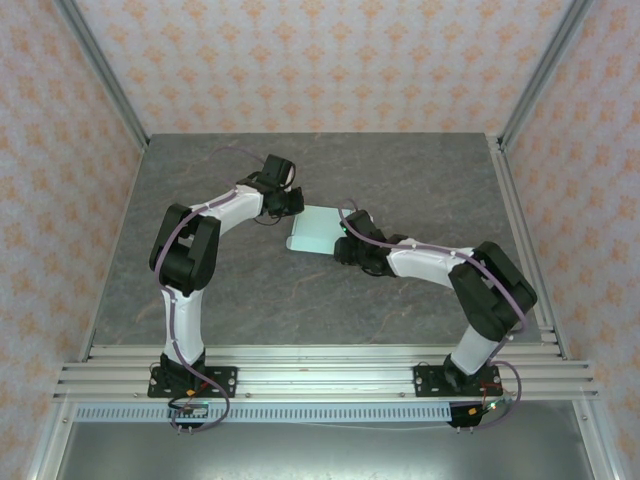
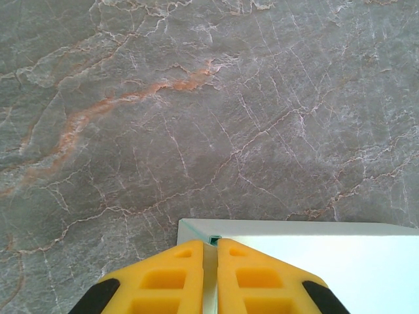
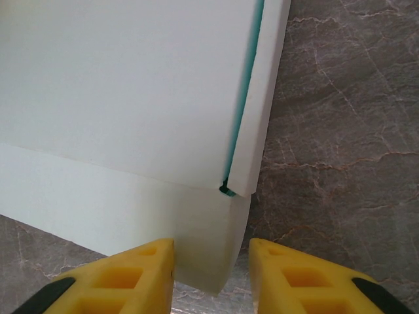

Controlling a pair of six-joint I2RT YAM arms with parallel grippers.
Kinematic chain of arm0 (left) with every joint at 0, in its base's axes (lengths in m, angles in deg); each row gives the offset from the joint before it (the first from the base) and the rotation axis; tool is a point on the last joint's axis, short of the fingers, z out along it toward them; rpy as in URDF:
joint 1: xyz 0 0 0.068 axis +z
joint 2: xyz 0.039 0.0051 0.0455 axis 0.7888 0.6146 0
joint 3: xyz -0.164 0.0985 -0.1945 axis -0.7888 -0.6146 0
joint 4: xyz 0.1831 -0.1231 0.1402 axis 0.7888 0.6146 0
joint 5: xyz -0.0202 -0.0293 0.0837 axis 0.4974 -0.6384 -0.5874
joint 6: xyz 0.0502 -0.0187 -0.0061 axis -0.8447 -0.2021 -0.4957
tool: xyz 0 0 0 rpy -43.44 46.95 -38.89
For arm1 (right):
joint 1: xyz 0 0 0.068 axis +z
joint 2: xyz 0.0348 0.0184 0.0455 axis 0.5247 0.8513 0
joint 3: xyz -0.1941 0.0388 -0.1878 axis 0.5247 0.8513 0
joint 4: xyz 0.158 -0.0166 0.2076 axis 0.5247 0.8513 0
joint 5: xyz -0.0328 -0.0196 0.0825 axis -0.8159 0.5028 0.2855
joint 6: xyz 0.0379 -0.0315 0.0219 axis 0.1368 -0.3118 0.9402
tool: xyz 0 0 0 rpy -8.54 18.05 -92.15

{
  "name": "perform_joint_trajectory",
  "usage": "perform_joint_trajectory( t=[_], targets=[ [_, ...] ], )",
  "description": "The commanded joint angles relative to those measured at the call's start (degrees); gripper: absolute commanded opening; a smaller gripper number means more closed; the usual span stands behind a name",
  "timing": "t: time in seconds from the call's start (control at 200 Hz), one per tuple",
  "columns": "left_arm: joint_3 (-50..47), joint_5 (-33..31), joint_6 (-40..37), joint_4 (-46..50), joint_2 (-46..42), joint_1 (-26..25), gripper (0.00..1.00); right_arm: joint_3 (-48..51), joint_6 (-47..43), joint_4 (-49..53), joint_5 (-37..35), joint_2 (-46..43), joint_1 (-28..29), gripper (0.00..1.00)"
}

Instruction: Fold the paper box

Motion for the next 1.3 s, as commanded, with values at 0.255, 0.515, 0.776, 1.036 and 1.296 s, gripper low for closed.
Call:
perform_joint_trajectory(
  t=[0.255,0.515,0.776,1.036,1.296],
  targets=[
    [-0.71,-1.33,-1.06,6.27,3.27,-0.48,0.10,-0.89,-1.04,-0.23,0.47,3.60,-0.09,0.30],
    [-0.49,-1.04,-1.22,6.38,3.54,-0.48,0.10,-2.09,-2.01,-0.38,0.67,4.72,-0.12,0.24],
    [-2.71,-0.56,-2.48,6.35,-0.36,-0.48,0.35,-1.25,-1.63,0.05,-0.04,2.86,-0.09,0.26],
    [-9.39,-3.27,-5.34,7.21,-12.26,-0.45,0.71,-1.62,-1.20,0.66,0.33,2.38,-0.13,0.29],
    [-26.61,-0.68,-4.96,-0.80,-24.83,-0.46,0.87,-2.09,-0.75,1.18,0.69,2.18,-0.13,0.29]
  ],
)
